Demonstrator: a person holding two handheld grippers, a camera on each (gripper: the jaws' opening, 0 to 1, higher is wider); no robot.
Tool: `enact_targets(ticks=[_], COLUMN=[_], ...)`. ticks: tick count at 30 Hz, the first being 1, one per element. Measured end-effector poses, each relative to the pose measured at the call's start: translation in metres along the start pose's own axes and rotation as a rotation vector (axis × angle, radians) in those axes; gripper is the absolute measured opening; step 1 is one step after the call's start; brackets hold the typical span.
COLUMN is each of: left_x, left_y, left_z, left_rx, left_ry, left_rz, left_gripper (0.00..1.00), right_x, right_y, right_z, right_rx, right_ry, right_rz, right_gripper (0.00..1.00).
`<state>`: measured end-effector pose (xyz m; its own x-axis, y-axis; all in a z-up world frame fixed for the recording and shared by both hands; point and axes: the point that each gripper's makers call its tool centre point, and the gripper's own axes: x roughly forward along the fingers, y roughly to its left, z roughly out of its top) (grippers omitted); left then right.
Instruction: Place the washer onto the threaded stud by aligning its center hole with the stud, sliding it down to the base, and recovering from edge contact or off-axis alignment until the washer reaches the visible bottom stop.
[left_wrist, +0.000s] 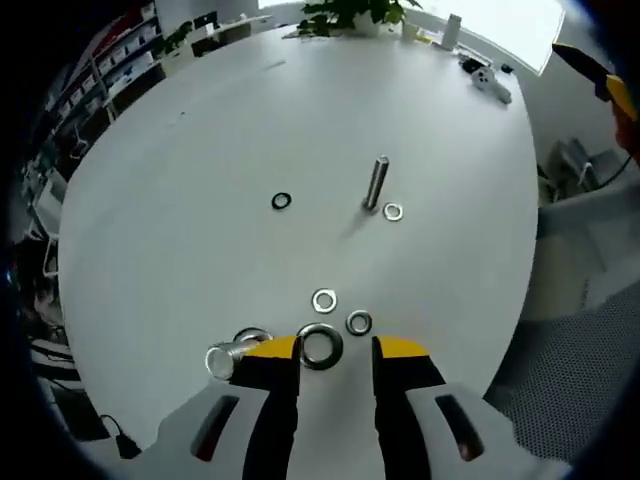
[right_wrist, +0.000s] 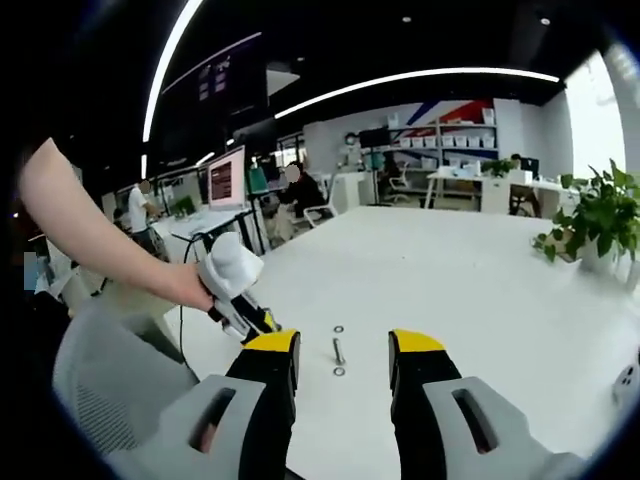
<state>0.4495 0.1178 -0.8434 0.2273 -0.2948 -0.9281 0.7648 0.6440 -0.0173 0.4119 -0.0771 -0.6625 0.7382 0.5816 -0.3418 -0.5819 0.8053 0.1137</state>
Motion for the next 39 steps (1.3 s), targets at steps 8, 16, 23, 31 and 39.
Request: enact_targets(ticks=[8,16,23,31,39], left_x=[0.006,0.014,0.015,0.015,0.015], left_y=[0.000,-0.003,-0.003,-0.014,-0.011], left_z=[-0.001,-0.010,-0.010,-0.024,-0.024], left_rx=[0.083,0.183,0.229,0.281,0.265], left_ry=[0.047,0.105,0.113,0.165,0.138], left_rz=[-0.063,-0.078,-0.080,-0.102,-0.083], left_gripper=[0.25,0.25,0.24,0.22,0.22], right_x=[0.000,-0.001,-0.001,-0.001,-0.001], right_y=[-0.001,-0.003,-0.002,-0.003,-0.001], right_z=[0.000,-0.001,-0.002,-0.002,-0.002], right_rx=[-0.003,0.003,0.000,0.008,0.003], right_ry=[-0.001,-0.002,0.002,0.003,0.005], right_rz=[-0.005,-0.011,-0.011,-0.010,-0.002], right_gripper=[0.38,0.38,0.38,0.38,0.38])
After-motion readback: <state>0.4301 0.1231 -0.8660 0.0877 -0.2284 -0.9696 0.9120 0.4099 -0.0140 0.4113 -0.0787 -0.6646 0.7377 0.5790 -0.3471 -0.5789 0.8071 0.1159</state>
